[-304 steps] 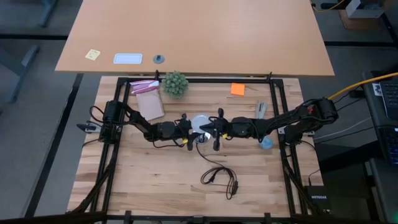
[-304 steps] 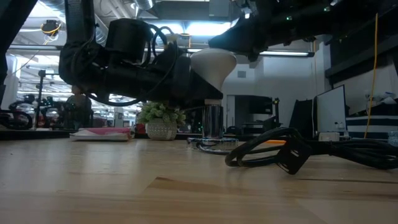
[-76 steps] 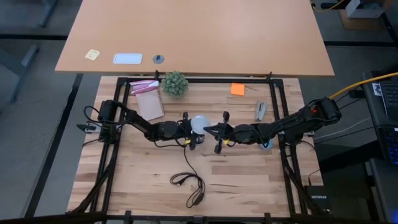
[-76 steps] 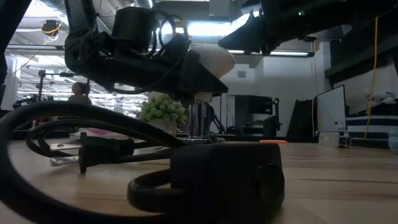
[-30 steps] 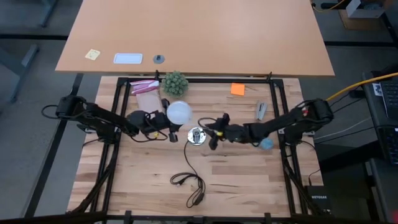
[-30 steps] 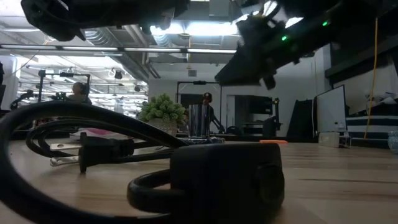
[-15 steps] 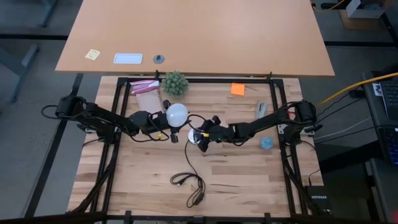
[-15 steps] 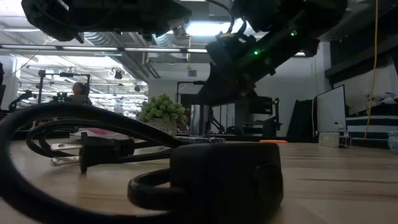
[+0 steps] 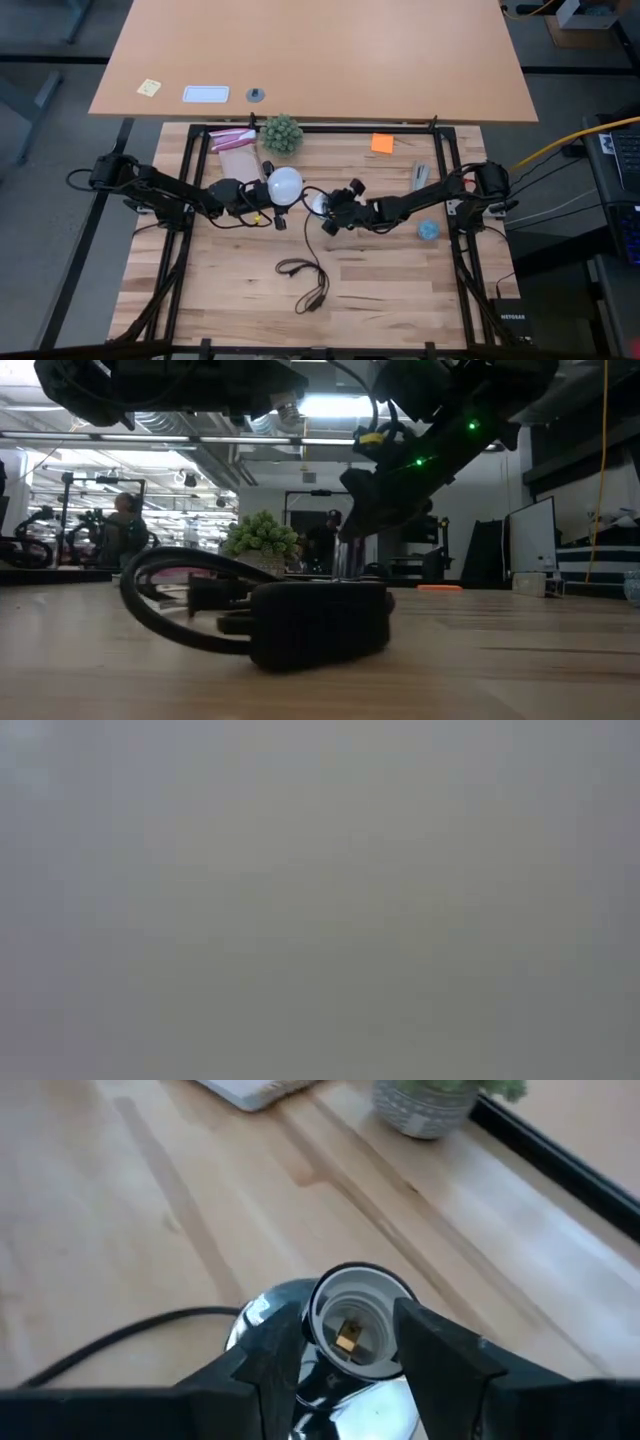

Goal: Screw lightbulb
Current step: Insert the lightbulb into the lamp

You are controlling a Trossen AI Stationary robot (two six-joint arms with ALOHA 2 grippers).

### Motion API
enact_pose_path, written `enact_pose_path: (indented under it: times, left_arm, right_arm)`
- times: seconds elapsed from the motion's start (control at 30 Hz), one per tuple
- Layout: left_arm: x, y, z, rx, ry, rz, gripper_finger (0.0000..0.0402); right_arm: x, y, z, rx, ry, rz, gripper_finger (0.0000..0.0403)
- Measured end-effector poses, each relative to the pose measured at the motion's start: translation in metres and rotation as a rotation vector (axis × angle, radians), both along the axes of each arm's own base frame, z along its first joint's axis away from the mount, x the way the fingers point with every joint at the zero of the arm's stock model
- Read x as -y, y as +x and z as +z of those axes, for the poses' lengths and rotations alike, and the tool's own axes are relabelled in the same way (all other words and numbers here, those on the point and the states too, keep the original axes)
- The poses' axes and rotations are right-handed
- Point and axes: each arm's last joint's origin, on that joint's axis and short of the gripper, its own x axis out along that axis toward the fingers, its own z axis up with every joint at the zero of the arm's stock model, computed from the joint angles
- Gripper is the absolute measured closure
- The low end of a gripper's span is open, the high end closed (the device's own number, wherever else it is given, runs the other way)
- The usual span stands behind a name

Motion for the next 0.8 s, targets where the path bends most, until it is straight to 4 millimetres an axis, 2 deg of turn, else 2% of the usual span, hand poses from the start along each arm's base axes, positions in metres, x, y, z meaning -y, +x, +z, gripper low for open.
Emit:
enact_pose_path:
  times: [0.23,0.37,0.8]
  left_arm:
    - [0.000,0.000,0.000,0.000,0.000,-0.001,0.0245]
    - [0.000,0.000,-0.001,-0.005,0.000,-0.002,0.0245]
    - [0.000,0.001,-0.003,-0.026,-0.013,-0.006,0.0245]
  right_arm:
    - [0.002,-0.008,-0.003,-0.100,-0.033,-0.016,0.0237]
    - [0.002,-0.016,0.007,-0.136,-0.040,0.009,0.0237]
    - [0.004,-0.054,0.080,-0.048,-0.005,0.062,0.0237]
